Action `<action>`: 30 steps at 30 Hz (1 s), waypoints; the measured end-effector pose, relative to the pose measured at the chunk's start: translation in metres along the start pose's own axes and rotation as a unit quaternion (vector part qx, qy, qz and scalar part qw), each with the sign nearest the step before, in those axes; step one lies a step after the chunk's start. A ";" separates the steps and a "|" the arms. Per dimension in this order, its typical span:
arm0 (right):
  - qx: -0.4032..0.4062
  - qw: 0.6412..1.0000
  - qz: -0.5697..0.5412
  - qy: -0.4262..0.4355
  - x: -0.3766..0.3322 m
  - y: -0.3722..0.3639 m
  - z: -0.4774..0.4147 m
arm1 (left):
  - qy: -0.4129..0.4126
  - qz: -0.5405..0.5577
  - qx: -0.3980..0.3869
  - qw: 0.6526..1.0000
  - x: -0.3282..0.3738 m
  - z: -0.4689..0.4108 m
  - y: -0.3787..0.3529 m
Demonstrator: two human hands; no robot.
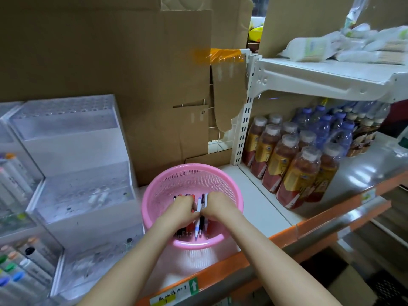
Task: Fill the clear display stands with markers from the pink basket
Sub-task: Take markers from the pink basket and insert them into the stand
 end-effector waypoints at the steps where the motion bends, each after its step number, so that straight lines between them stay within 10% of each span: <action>1: -0.003 1.000 0.003 0.000 0.000 0.000 0.001 | 0.005 -0.003 -0.008 1.000 0.000 -0.002 0.000; 21: 0.009 0.999 -0.046 -0.004 0.002 0.008 0.001 | 0.138 0.143 0.012 0.980 -0.006 -0.009 0.007; 30: 0.069 0.973 -0.206 0.075 -0.005 0.020 0.004 | 0.051 0.303 0.056 0.950 -0.007 0.007 0.020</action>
Point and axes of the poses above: each hand's wrist, its own z-axis away from the middle knuckle, its own y-axis out of the back of the hand, x = y × z, the point moved 4 cm from there along -z, towards the middle knuckle, and after that the axes turned 4 degrees about -x, right-handed, at the moved point
